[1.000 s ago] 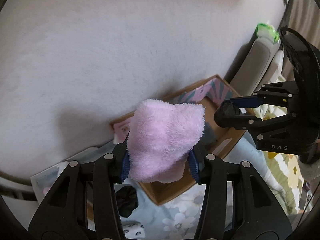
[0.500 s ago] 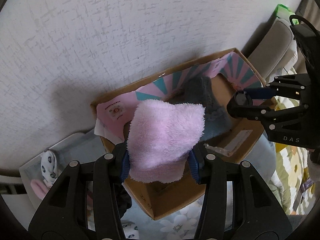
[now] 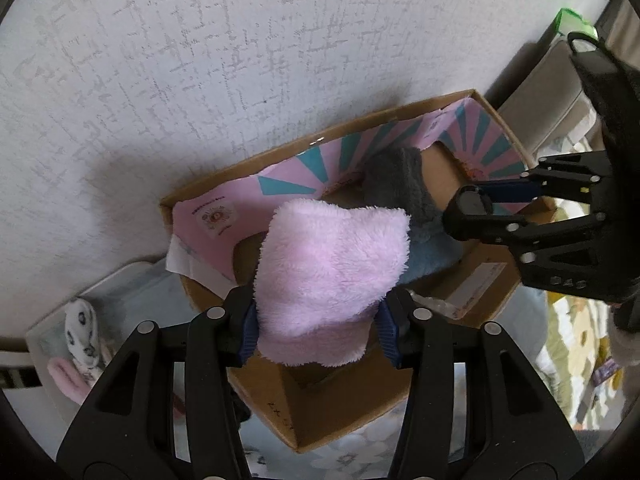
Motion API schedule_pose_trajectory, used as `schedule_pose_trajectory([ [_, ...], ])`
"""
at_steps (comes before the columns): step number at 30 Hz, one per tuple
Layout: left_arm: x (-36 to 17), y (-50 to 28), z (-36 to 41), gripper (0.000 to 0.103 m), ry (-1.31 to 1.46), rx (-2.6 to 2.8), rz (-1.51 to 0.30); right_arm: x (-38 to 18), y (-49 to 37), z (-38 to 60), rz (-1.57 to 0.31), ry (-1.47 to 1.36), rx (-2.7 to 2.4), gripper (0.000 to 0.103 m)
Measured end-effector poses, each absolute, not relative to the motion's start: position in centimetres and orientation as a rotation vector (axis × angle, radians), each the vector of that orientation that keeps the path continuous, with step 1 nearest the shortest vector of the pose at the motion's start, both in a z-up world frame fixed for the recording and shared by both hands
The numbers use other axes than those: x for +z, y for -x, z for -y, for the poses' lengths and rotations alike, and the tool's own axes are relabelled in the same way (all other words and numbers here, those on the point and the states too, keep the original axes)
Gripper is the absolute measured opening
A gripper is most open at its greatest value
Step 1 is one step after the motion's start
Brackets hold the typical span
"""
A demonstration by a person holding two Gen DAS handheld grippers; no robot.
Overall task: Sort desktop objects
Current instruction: 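Carry the pink sock into the box with the left tool while the right tool carries a black jar there, then move both tools back over the bin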
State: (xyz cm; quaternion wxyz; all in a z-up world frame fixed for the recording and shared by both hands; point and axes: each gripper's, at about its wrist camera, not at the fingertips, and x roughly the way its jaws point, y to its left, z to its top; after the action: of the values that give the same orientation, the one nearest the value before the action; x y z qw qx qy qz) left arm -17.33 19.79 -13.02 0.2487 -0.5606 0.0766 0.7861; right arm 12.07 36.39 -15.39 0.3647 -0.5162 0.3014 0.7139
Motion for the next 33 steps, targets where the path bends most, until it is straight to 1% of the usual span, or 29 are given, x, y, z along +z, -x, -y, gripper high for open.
schedule_pose_trajectory([
  [1, -13.1, 17.5, -19.8, 0.055, 1.544, 2.131, -0.186, -15.4, -12.0, -36.4, -0.766, 1.334, 1.83, 0.033],
  [2, -13.1, 17.6, -19.8, 0.078, 1.556, 2.132, -0.171, -15.5, -11.8, -36.5, -0.752, 1.345, 1.824, 0.034],
  [3, -13.0, 17.7, -19.6, 0.102, 1.562, 2.141, -0.155, -15.6, -11.7, -36.5, -0.738, 1.351, 1.818, 0.044],
  [4, -12.8, 17.7, -19.4, 0.102, 1.55, 2.156, -0.135, -15.6, -11.6, -36.5, -0.726, 1.355, 1.807, 0.052],
  [5, -12.5, 17.7, -19.2, 0.103, 1.534, 2.166, -0.115, -15.5, -11.6, -36.6, -0.72, 1.348, 1.803, 0.066],
  [6, -12.4, 17.9, -19.2, 0.103, 1.534, 2.169, -0.108, -15.3, -11.6, -36.6, -0.719, 1.332, 1.811, 0.074],
  [9, -11.9, 18.2, -19.0, 0.103, 1.542, 2.188, -0.124, -14.7, -11.6, -36.6, -0.704, 1.294, 1.818, 0.081],
  [13, -11.0, 18.1, -18.6, 0.103, 1.499, 2.214, -0.111, -14.2, -11.4, -36.4, -0.681, 1.293, 1.803, 0.082],
  [18, -10.7, 17.8, -18.1, 0.103, 1.479, 2.227, -0.104, -14.4, -11.3, -36.2, -0.736, 1.288, 1.761, 0.082],
  [25, -9.5, 17.3, -19.1, 0.103, 1.426, 2.234, -0.221, -14.0, -12.2, -35.8, -0.845, 1.19, 1.726, 0.082],
  [29, -8.5, 16.7, -18.8, 0.103, 1.403, 2.235, -0.228, -14.1, -12.3, -35.2, -0.867, 1.213, 1.695, 0.082],
  [33, -7.2, 16.2, -17.3, 0.103, 1.381, 2.277, -0.228, -13.1, -12.2, -34.4, -0.848, 1.221, 1.671, 0.082],
])
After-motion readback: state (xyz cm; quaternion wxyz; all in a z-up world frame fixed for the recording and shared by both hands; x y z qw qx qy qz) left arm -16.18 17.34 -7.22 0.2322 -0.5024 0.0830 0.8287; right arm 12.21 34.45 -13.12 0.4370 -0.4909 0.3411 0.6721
